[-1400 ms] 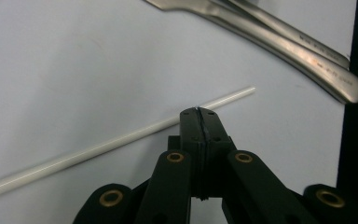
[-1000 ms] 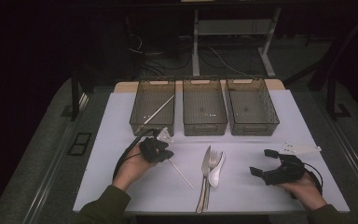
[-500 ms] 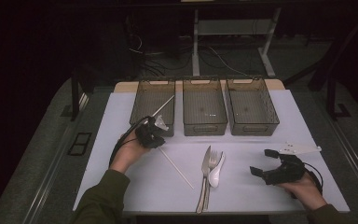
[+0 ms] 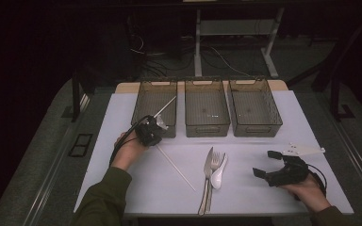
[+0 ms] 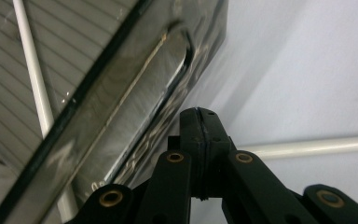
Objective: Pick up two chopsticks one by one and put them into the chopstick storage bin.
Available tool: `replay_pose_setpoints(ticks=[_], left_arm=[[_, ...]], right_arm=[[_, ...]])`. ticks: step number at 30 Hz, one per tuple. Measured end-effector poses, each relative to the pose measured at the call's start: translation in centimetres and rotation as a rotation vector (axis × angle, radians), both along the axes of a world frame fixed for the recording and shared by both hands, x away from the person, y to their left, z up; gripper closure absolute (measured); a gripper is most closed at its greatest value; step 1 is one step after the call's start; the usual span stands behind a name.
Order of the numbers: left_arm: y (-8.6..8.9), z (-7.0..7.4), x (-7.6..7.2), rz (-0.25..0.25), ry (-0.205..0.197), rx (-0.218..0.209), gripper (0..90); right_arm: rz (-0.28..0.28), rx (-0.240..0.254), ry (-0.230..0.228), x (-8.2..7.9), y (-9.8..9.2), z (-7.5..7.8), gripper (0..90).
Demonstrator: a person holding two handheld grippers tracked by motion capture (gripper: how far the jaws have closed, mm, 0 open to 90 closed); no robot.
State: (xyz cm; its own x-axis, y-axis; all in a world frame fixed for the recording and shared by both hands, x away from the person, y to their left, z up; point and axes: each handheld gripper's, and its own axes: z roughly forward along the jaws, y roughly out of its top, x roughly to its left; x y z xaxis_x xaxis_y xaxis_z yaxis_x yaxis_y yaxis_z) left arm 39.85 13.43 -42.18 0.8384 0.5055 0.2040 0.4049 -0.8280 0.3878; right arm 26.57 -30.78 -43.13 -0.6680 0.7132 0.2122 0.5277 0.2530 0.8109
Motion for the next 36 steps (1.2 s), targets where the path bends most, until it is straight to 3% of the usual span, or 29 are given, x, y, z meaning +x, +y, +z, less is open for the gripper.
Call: replay_pose_setpoints(ticks=[5, 36], left_arm=[[0.7, -0.1, -0.2, 0.004, 0.006, 0.033, 89.0], [5.5, 0.3, -3.9, 0.057, 0.052, 0.059, 89.1]], right_arm=[[-0.001, 0.000, -0.003, 0.0, -0.1, 0.0, 1.8], [-0.003, -0.001, -0.001, -0.1, -0.1, 0.0, 1.8]])
